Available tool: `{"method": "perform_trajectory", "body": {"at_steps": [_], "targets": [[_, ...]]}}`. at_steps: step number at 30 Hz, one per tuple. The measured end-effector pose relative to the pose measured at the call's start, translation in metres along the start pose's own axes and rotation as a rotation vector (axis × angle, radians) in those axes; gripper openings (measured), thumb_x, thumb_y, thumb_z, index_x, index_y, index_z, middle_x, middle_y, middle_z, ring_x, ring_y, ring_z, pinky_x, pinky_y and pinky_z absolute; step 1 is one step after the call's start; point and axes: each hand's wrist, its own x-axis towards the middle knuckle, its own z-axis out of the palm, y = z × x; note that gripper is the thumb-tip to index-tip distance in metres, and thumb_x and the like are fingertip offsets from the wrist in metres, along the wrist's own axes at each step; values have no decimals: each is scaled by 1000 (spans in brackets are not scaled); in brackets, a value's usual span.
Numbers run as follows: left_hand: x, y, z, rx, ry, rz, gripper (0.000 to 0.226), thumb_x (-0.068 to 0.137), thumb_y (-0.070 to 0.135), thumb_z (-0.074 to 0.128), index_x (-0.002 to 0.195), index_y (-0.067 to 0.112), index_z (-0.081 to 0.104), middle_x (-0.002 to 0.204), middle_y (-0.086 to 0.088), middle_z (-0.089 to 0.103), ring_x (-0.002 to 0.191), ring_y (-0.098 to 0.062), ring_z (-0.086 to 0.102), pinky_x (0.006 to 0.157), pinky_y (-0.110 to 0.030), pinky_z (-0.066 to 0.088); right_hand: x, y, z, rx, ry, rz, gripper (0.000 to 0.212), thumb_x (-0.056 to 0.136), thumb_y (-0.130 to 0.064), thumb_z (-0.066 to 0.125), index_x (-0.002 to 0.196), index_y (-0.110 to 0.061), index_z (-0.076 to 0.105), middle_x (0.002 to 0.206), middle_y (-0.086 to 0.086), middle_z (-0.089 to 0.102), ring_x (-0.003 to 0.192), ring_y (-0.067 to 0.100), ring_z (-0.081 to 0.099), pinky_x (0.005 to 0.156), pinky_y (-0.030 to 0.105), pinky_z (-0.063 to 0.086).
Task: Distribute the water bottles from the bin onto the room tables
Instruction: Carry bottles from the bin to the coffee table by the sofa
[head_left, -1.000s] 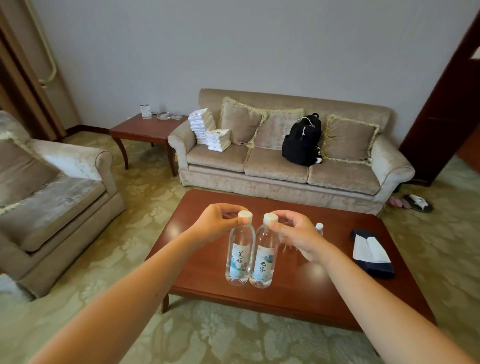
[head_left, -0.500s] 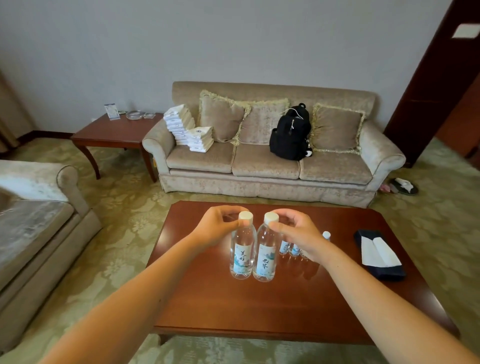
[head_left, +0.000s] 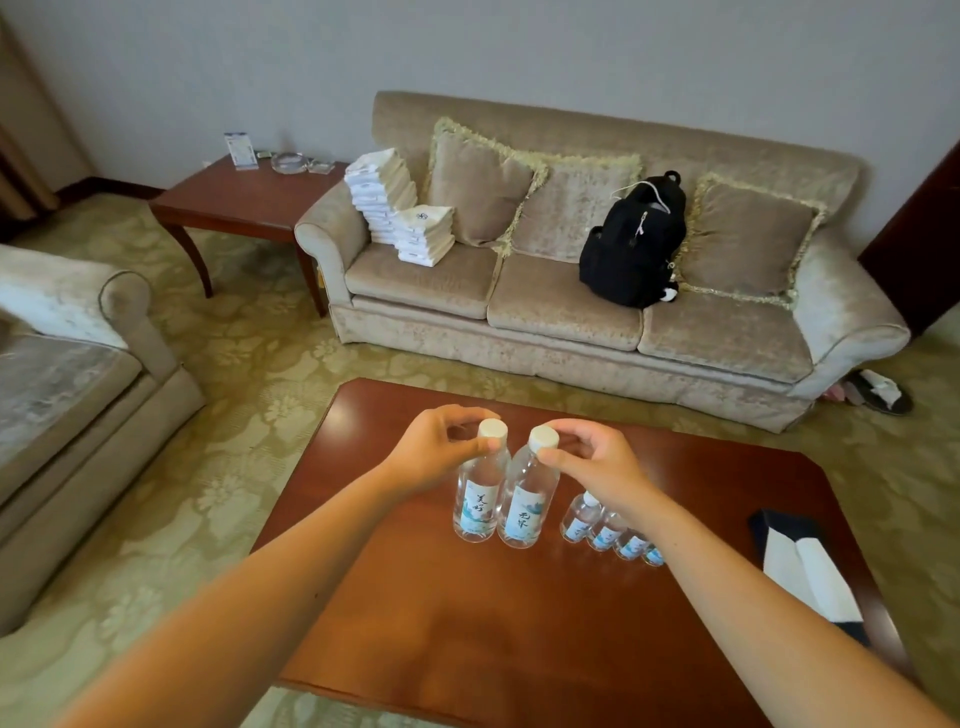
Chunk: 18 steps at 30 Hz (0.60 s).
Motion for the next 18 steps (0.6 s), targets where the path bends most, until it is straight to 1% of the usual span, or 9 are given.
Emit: {"method": "perform_trajectory", "body": {"at_steps": [2, 4, 6, 8, 11, 13, 15, 17, 18], "targets": [[23, -14, 9, -16, 3, -24, 33, 83, 21, 77, 115, 20, 70, 110, 1, 68, 92, 1, 65, 77, -10, 49, 26, 20, -8, -27, -14, 0, 25, 84, -7, 76, 102, -23, 73, 100, -8, 76, 92, 6, 69, 79, 19, 55], [42, -33, 21, -42, 7, -37, 33, 83, 17, 77, 114, 17, 70, 108, -3, 66, 88, 6, 65, 77, -9, 48, 48, 44, -13, -49, -17, 0, 26, 83, -8, 77, 105, -19, 74, 102, -6, 76, 95, 11, 70, 84, 22, 56], [60, -54, 33, -61, 17, -46, 33, 82, 15, 77, 115, 16, 70, 106, -3, 65, 88, 8, 65, 79, -9, 48, 66, 72, -16, -55, -6, 2, 26, 82, -7, 77, 106, -16, 74, 103, -4, 76, 96, 13, 70, 87, 24, 56], [74, -76, 47, -62, 14, -43, 32, 82, 15, 77, 113, 18, 70, 103, 0, 64, 87, 8, 64, 79, -8, 47, 79, 101, -16, -63, 6, 4, 26, 82, -7, 77, 107, -16, 74, 104, -3, 75, 97, 13, 70, 87, 23, 55], [95, -115, 68, -59, -9, -20, 30, 82, 16, 77, 111, 21, 71, 98, 4, 63, 87, 6, 65, 78, -9, 48, 96, 146, -15, -87, 13, -2, 26, 84, -8, 76, 108, -16, 73, 105, -5, 75, 96, 9, 71, 84, 20, 54], [107, -144, 82, -62, -25, 9, 29, 81, 18, 78, 109, 24, 71, 100, 3, 65, 91, 0, 67, 80, -13, 49, 103, 173, -13, -113, 12, -12, 25, 85, -8, 75, 108, -17, 73, 105, -8, 75, 95, 3, 70, 81, 16, 53], [118, -173, 95, -52, -30, 47, 29, 80, 19, 78, 107, 28, 71, 103, 1, 66, 94, -4, 67, 80, -15, 50, 110, 202, -8, -132, 27, -29, 24, 85, -8, 74, 105, -22, 72, 103, -12, 74, 94, -1, 69, 79, 14, 53], [128, -202, 109, -40, -19, 85, 28, 80, 18, 79, 105, 29, 71, 105, -2, 68, 94, -5, 68, 78, -12, 50, 116, 230, -2, -152, 54, -50, 26, 85, -7, 74, 103, -26, 70, 102, -14, 73, 94, -3, 69, 79, 14, 53], [133, -216, 116, -35, -9, 106, 28, 80, 17, 79, 105, 28, 71, 105, -3, 69, 94, -6, 68, 77, -11, 50, 119, 244, 1, -167, 62, -62, 25, 85, -8, 74, 104, -25, 71, 103, -14, 73, 94, -3, 69, 79, 14, 53]]}}
